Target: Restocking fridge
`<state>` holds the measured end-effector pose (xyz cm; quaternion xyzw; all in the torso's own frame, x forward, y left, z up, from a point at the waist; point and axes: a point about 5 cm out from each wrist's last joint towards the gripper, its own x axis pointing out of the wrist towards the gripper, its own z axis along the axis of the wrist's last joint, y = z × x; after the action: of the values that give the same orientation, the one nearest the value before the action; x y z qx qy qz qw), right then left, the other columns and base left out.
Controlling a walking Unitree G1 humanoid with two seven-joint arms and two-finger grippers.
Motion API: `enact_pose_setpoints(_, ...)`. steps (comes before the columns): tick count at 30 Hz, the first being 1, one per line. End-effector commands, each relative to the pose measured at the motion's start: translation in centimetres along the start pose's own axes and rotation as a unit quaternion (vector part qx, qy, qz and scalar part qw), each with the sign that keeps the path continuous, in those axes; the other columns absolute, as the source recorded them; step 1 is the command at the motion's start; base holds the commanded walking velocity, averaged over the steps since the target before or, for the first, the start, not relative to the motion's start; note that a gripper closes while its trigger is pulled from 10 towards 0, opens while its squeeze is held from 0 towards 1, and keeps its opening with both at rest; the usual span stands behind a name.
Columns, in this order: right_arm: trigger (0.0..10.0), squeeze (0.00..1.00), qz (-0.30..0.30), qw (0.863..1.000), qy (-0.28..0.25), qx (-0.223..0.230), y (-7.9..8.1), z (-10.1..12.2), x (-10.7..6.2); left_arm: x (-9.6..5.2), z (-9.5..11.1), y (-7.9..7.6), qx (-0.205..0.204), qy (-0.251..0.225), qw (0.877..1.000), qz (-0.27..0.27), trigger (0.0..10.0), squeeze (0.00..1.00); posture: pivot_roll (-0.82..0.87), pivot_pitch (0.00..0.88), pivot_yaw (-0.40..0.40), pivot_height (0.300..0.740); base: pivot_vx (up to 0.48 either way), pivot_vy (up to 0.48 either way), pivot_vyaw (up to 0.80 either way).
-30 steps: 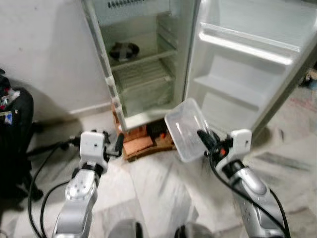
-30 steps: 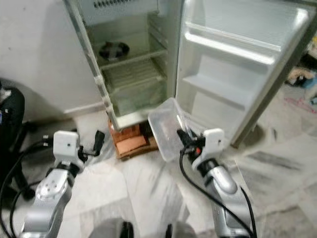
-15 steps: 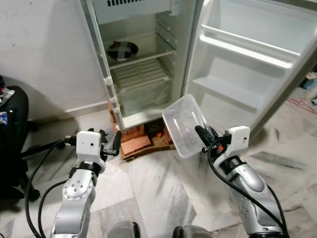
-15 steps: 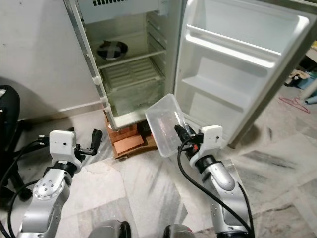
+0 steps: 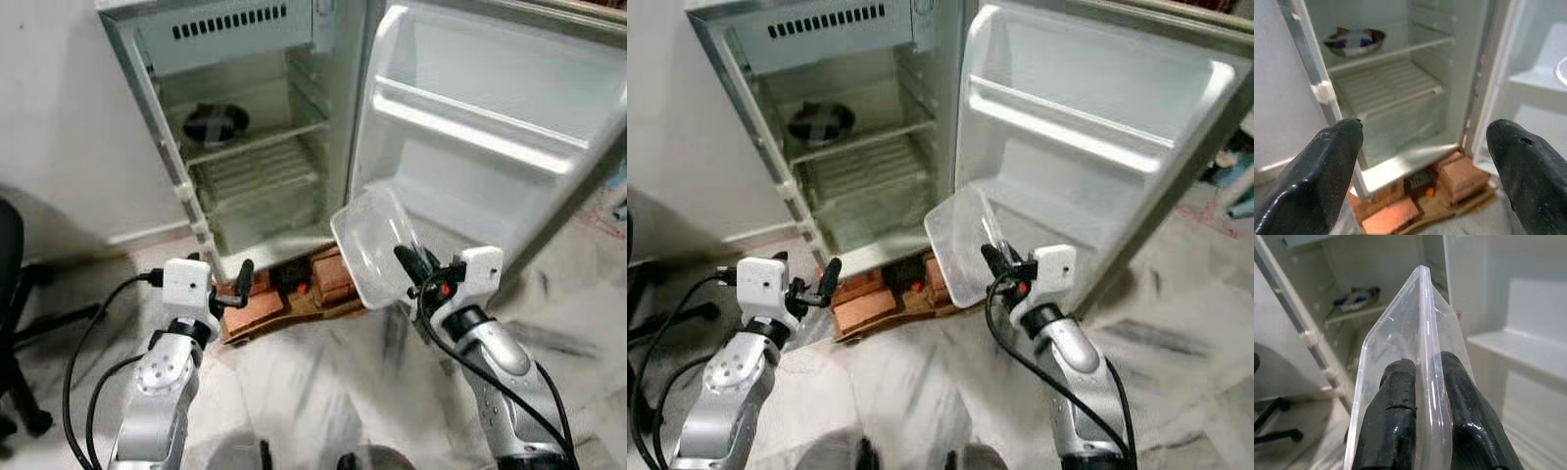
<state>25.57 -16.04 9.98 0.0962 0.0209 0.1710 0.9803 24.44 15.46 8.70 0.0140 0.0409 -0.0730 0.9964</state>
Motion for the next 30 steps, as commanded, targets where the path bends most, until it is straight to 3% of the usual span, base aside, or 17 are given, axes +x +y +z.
enact_pose_setpoints(1,10.0,0.0,0.009,1.0,-0.002,0.004,0.6,0.0,0.3,-0.3,0.0,0.8,0.005,0.003,1.0,0.012,10.0,0.0,0.03,0.103,0.003,0.74,0.42,0.0,0.0)
enact_pose_setpoints(17,10.0,0.0,0.018,1.0,-0.001,-0.005,0.8,-0.1,0.4,-0.4,-0.1,0.9,0.003,0.006,1.0,0.015,10.0,0.0,0.03,0.104,0.004,0.74,0.393,0.26,0.0)
enact_pose_setpoints(21,10.0,0.0,0.025,1.0,-0.005,0.002,1.1,0.0,0.4,-0.5,-0.2,0.7,0.0,0.01,1.0,0.02,10.0,0.0,0.03,0.104,0.003,0.74,0.344,0.308,0.47)
enact_pose_setpoints(30,10.0,0.0,-0.006,1.0,-0.011,-0.002,0.1,0.1,-0.1,-1.9,-1.5,1.3,-0.009,0.033,0.998,0.053,10.0,0.0,0.03,0.073,-0.009,0.74,0.0,0.057,0.1)
